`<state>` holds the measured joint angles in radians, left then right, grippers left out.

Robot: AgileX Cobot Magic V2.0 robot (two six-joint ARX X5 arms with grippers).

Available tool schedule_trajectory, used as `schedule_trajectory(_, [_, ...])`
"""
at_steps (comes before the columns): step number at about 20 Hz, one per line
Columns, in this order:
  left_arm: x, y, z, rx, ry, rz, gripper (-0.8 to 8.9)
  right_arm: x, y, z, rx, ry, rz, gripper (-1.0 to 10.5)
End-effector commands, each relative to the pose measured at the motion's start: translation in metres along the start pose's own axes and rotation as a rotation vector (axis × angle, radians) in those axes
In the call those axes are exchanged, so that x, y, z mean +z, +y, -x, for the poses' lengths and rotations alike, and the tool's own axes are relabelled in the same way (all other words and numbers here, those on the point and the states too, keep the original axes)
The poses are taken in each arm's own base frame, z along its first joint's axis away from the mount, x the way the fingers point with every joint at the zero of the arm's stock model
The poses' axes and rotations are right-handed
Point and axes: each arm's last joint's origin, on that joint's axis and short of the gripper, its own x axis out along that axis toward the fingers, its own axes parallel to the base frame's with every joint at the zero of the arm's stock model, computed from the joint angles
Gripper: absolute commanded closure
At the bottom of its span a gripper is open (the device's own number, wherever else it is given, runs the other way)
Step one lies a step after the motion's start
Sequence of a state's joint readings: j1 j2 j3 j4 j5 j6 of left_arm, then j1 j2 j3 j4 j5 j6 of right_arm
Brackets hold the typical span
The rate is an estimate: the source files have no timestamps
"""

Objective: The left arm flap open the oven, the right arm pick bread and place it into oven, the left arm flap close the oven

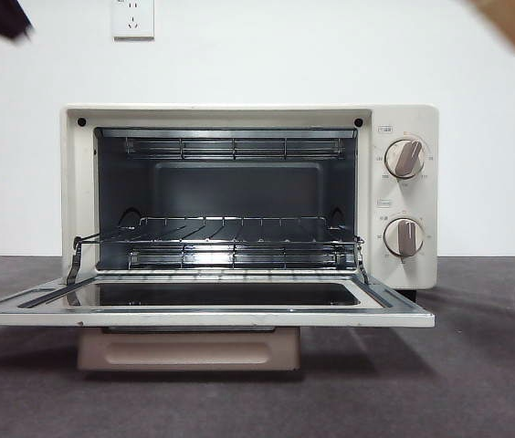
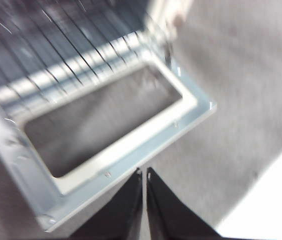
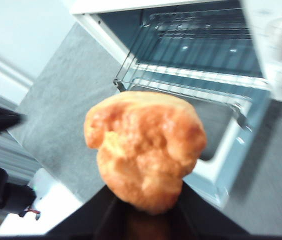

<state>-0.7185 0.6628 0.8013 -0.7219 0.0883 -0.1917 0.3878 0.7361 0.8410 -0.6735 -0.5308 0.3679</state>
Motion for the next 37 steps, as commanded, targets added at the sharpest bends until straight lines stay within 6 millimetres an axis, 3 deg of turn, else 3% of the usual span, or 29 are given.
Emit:
schedule_trajectory(1, [-0.002, -0.002, 0.020, -0.007, -0.085, 0.026, 7.98, 0.011, 0.005, -0.028, -0.003, 0.022, 0.005, 8.6])
schedule_trajectory(4, [-0.011, -0.001, 0.040, 0.008, -0.138, 0.057, 7.98, 0.016, 0.008, -0.070, -0.031, 0.046, 0.027, 8.6])
schedule_trajectory(8, [-0.023, 0.001, 0.051, 0.042, -0.111, 0.070, 7.98, 0.023, 0.004, -0.123, 0.010, 0.028, 0.015, 8.6])
schedule_trajectory(15, [-0.024, 0.001, 0.062, 0.034, -0.147, 0.067, 7.98, 0.024, -0.021, -0.185, -0.035, -0.020, -0.029, 8.6])
schedule_trajectory(21, [-0.019, -0.001, 0.072, 0.028, -0.172, 0.058, 7.98, 0.027, -0.033, -0.206, -0.132, -0.144, -0.055, 8.6])
schedule_trajectory(29, [-0.021, -0.001, 0.073, 0.035, -0.145, 0.052, 7.98, 0.030, -0.038, -0.210, -0.220, -0.247, -0.099, 8.6])
schedule_trajectory(30, [-0.021, -0.001, 0.073, 0.035, -0.145, 0.052, 7.98, 0.030, -0.039, -0.211, -0.224, -0.244, -0.099, 8.4])
schedule_trajectory(34, [-0.021, -0.001, 0.073, 0.035, -0.145, 0.052, 7.98, 0.029, -0.040, -0.212, -0.239, -0.245, -0.101, 5.5])
schedule_trajectory(37, [-0.022, 0.000, 0.073, 0.049, -0.143, 0.054, 7.98, 0.029, -0.041, -0.212, -0.253, -0.254, -0.101, 4.8])
